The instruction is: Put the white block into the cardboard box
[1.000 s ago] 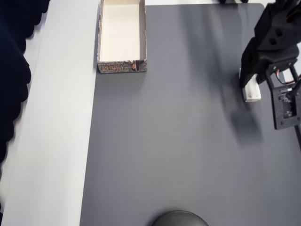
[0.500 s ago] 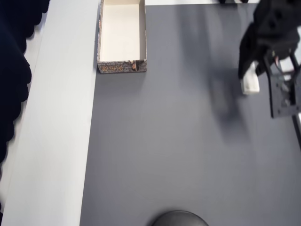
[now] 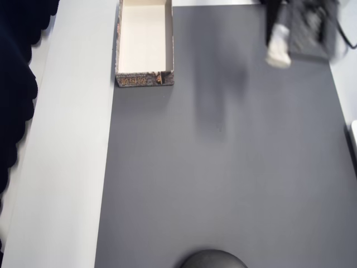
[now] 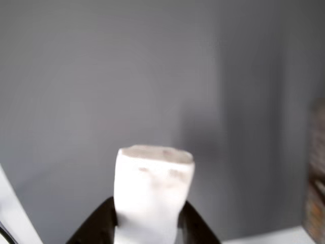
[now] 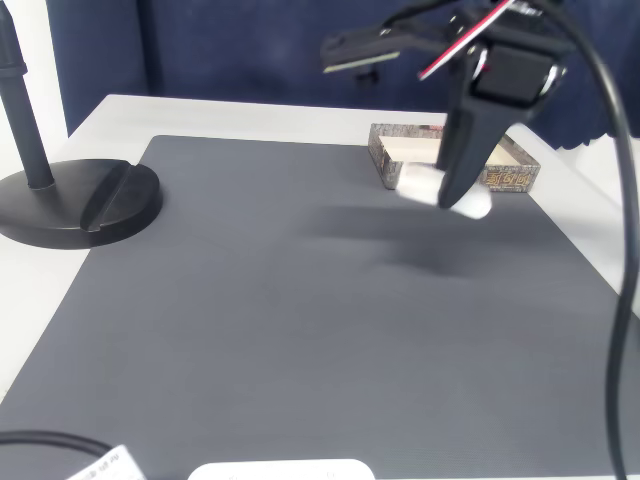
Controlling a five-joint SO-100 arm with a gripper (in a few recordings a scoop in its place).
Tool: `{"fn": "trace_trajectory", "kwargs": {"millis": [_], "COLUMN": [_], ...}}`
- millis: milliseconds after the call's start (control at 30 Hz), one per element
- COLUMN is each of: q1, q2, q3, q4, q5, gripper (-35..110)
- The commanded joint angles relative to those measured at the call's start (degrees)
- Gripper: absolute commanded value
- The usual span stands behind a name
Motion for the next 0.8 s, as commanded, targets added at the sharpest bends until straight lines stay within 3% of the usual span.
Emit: {"fn": "trace_trajectory", "kwargs": {"millis": [0,467,767], "q1": [10.5,34.6,40.7], "q2": [4.5,-20.8,-34.6], "q3": [-0.3,-31.0,-44.5], "q4": [1.1,4.0,4.0], "q5": [5.5,21.9,28.6], "gripper": [-2,-2,-2]}}
